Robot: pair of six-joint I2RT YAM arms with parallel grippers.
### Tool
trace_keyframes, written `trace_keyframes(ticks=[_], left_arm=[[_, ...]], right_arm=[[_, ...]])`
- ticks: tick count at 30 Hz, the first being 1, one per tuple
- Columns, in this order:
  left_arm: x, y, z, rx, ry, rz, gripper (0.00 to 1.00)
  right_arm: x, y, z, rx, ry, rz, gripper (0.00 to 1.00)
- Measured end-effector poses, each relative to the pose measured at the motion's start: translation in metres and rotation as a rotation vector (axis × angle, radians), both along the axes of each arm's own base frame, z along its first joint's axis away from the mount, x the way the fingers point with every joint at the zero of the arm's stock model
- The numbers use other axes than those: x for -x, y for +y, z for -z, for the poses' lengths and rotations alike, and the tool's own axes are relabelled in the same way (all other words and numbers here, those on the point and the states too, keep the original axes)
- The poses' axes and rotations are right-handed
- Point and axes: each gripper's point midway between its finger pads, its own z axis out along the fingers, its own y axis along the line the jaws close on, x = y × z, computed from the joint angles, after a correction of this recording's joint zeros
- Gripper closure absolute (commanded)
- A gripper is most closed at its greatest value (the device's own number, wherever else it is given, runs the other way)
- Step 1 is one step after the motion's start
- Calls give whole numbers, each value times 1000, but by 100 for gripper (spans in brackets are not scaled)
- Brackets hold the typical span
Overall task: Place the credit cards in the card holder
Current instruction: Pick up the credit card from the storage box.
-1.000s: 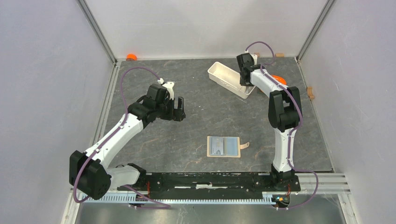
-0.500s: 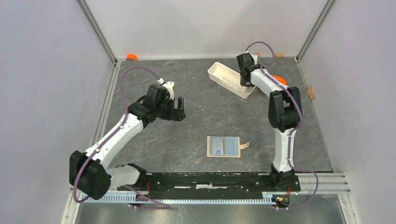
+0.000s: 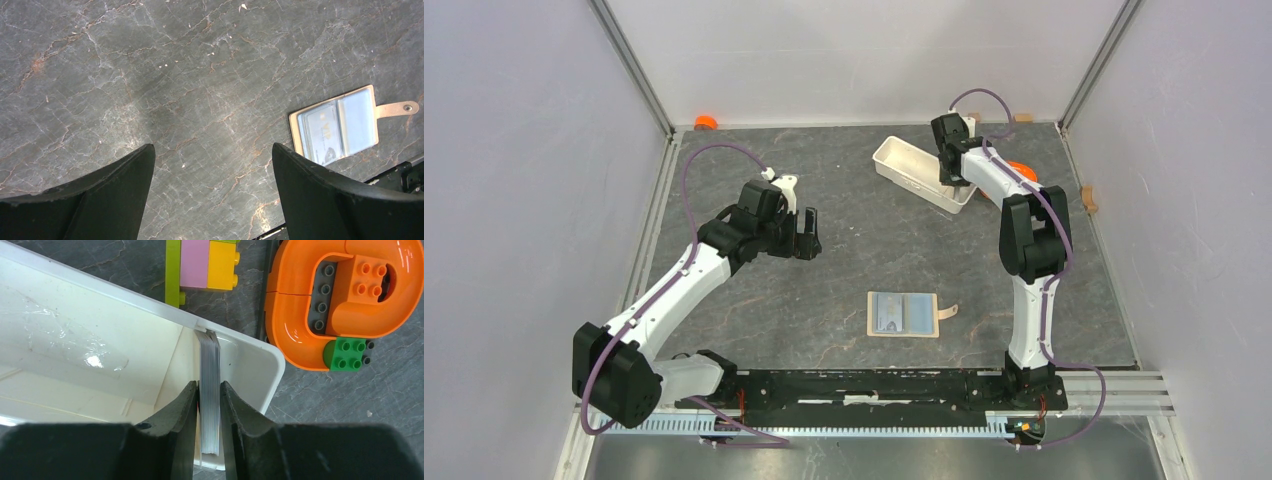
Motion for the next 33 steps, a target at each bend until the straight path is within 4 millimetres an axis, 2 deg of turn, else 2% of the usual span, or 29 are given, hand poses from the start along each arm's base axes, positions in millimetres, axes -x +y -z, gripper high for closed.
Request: trace_keyframes(ticks=[4,15,16,19,22,33], left_arm=[[0,0,0,0,0,0,7],[0,0,0,0,0,1,7],[0,0,0,0,0,1,7],[0,0,0,0,0,1,7],[0,0,0,0,0,1,7],[2,-2,0,11,5,11,7]], right_arm=[[2,-2,0,9,7,0,69],[3,-4,-3,20,10,0,79],[3,-4,-3,20,10,0,79],[3,-4,-3,20,10,0,66],[4,-4,-3,23,14,-4,59],[3,-10,1,4,24,-1,55]])
